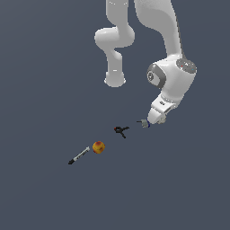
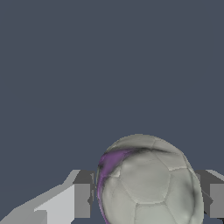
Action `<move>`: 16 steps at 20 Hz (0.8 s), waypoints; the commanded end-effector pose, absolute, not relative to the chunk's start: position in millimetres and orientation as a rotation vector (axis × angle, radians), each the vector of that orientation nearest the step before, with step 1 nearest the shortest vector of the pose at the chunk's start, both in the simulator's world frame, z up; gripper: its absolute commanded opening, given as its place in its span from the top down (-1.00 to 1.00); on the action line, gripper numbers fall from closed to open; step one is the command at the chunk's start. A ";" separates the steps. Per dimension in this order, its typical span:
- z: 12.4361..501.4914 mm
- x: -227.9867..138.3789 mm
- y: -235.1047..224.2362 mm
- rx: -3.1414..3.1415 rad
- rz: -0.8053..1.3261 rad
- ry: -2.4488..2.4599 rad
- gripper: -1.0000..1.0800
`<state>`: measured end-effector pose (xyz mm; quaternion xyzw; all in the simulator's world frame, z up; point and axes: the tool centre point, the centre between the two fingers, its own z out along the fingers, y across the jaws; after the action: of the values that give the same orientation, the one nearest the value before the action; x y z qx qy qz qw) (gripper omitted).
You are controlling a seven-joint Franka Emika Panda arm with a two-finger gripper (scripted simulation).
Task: Pick up a designated object from a clutter of objects.
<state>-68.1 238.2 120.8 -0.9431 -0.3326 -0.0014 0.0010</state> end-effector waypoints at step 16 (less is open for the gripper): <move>282.7 6.6 220.7 -2.958 -0.003 -1.045 1.00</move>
<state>0.1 222.4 268.1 -0.9429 -0.3330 -0.0009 0.0021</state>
